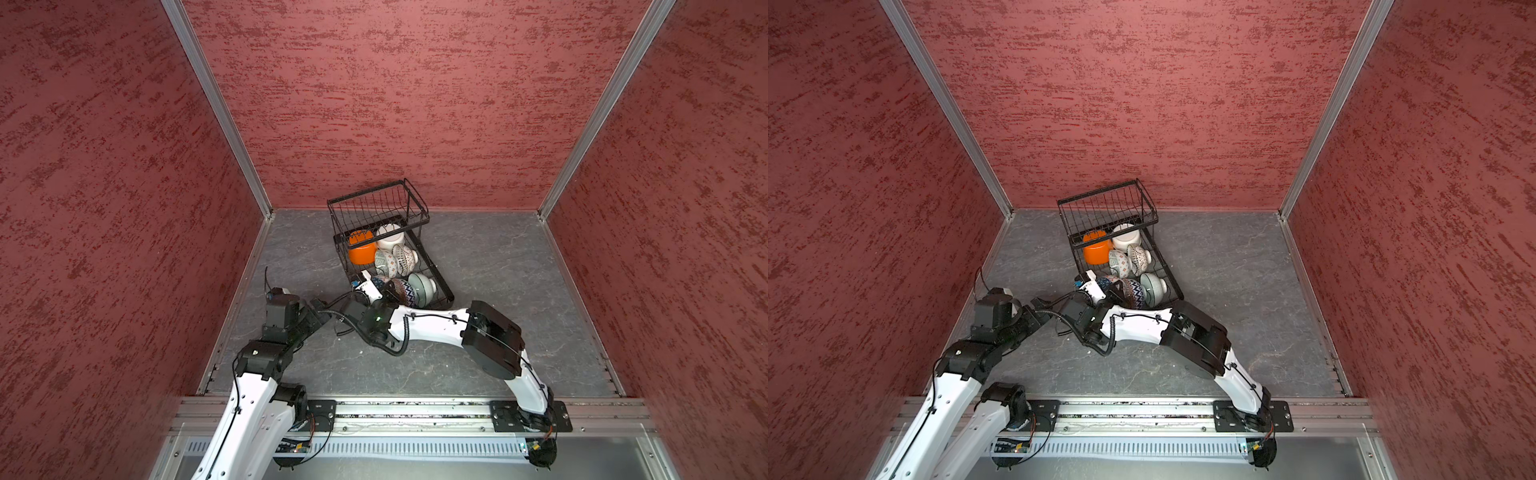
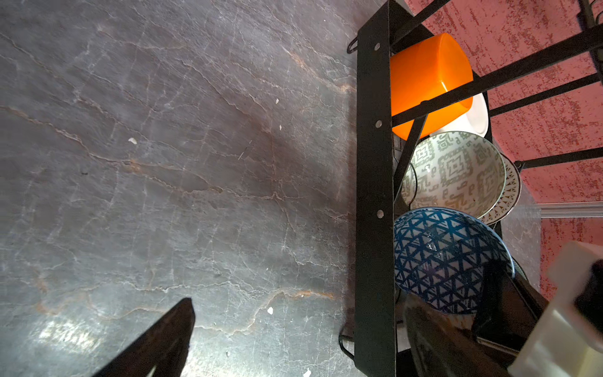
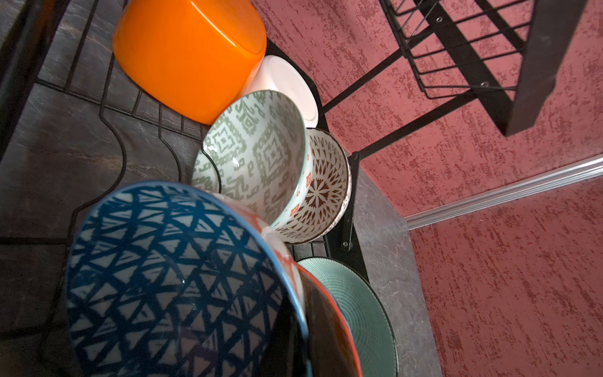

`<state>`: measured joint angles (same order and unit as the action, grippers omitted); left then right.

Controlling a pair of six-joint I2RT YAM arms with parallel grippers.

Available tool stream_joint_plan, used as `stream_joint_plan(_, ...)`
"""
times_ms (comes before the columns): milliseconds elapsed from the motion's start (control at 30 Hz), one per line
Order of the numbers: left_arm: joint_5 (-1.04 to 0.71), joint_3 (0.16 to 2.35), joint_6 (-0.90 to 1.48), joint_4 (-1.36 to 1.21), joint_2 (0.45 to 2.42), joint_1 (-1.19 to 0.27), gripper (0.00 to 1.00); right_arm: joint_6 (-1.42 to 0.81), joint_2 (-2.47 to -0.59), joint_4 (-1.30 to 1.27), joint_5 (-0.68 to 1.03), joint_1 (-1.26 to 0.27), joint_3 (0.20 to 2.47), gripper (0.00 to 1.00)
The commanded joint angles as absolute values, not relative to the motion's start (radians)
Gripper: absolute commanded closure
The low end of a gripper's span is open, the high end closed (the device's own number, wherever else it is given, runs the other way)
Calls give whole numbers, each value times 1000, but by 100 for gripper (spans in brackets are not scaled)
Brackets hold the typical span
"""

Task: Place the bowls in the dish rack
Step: 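Lower the blue-patterned bowl into the rack beside the orange-patterned bowl with the right gripper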

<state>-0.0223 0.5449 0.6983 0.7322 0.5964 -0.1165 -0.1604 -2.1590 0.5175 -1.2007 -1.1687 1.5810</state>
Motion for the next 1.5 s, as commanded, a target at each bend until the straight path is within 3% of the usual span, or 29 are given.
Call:
stream_joint_plan(0,-66,538,672,678,588,-111,1,-166,-2200,540,-1245,-1184,1595,100)
stream_joint_plan(400,-87,529,665,663,597,-88,1,-174,-2248,565,-1221,-1242,1596,100)
stream_joint_plan(900,-108,518,652,657,586,-66,1,-532,-2347,944,-1175,-1288,1744,100)
stream_joint_plan(1233,-118,511,652,657,574,-57,1,-687,-2372,1083,-1162,-1308,1784,86)
stream_joint_plan(1467,-120,511,650,669,554,-53,1,-672,-2354,1045,-1127,-1314,1793,67)
